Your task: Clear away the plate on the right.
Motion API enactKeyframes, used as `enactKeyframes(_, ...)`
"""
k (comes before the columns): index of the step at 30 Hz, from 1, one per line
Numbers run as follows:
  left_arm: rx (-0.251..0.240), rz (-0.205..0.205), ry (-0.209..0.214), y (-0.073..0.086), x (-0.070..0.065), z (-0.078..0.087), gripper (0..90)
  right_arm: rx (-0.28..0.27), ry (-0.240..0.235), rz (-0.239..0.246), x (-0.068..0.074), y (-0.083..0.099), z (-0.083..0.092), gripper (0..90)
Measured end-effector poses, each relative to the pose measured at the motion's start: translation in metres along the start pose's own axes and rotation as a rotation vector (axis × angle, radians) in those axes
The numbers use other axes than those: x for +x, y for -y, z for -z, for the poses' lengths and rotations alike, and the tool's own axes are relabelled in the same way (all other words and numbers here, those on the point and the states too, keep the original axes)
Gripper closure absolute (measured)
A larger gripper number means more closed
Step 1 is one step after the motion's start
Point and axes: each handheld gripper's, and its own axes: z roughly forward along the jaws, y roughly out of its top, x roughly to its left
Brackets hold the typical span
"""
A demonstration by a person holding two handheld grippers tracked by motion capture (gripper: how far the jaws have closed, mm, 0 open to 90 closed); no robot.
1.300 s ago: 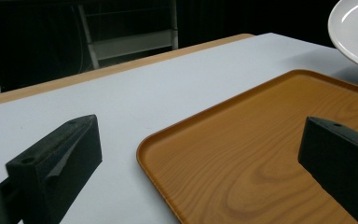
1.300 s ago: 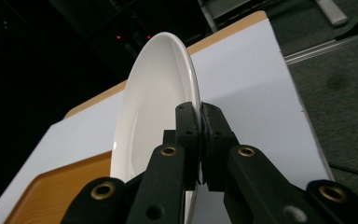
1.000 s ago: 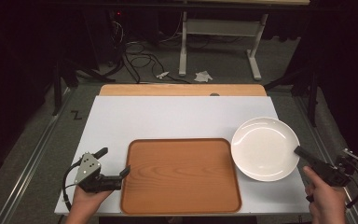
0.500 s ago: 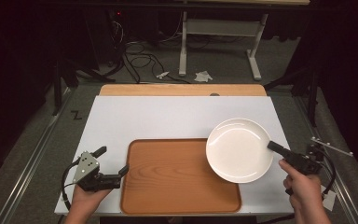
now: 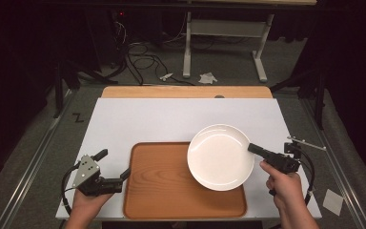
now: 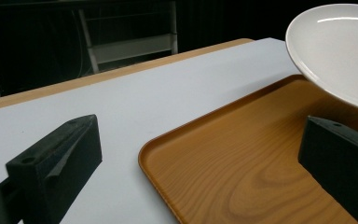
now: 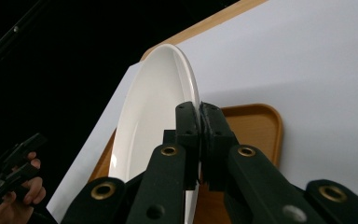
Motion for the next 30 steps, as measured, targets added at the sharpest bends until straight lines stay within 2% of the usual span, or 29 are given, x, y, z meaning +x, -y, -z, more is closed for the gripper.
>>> enactKeyframes(7,0.000,-0.002,0.001,0.000,0.000,0.000,0.1,0.040,-0.018,0.012,0.007,0.006,-0.018,90.0)
enactKeyframes(11,0.009,-0.003,0.011,0.000,0.000,-0.001,0.1,0.074,-0.042,-0.012,0.008,0.013,-0.029,90.0)
enactKeyframes(16,0.019,-0.002,0.014,0.001,0.000,-0.002,0.1,0.098,-0.070,-0.012,0.011,0.019,-0.039,90.0)
enactKeyframes(30,0.010,-0.007,0.020,0.000,-0.002,-0.001,0.1,0.126,-0.075,-0.021,0.013,0.026,-0.053,90.0)
